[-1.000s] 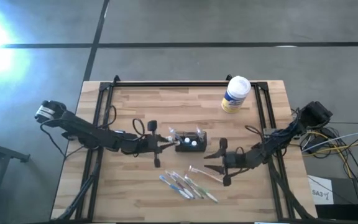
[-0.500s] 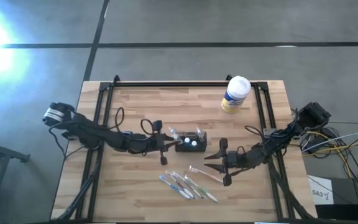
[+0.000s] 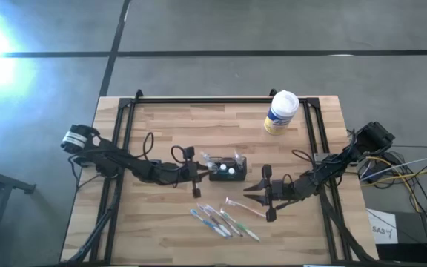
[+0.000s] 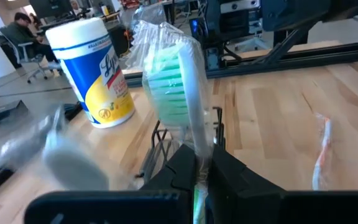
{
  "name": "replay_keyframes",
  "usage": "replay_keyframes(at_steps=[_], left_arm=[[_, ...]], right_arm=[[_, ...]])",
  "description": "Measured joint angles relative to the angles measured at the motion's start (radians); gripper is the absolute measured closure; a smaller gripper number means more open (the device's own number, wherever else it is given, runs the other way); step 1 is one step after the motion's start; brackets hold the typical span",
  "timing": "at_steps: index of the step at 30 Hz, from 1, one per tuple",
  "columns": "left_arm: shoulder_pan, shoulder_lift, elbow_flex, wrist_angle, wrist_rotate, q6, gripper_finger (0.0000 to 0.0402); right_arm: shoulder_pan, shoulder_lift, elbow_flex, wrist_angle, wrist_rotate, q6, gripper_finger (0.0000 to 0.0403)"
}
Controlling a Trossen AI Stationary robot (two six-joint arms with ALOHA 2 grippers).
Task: Pick & Place toothbrushing station
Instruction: Put the right green toothbrush into the black mesh organizer, then put the green toothbrush into the black mesh organizer
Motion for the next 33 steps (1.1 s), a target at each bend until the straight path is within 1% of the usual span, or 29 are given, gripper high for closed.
replay_keyframes(at_steps=[6,16,20,25,33], left_arm=[[0.017,0.007,-0.044,0.034,0.006,-0.049,0.0380],[0.024,0.007,-0.051,0.034,0.020,-0.079,0.0365],[0.024,0.007,-0.051,0.071,0.035,-0.088,0.0352],[0.024,0.007,-0.049,0.075,0.056,-0.089,0.0308],[0.022,0.003,-0.049,0.065,0.069,-0.098,0.0192]], right_arm=[[0.000,0.000,0.000,-0.001,0.000,-0.012,0.0346],[0.000,0.003,0.000,-0.001,0.000,-0.015,0.0382],[0.000,0.005,0.000,-0.002,0.000,-0.018,0.0393],[0.000,0.005,0.000,-0.003,0.000,-0.019,0.0394],[0.000,0.005,0.000,-0.004,0.000,-0.018,0.0394]])
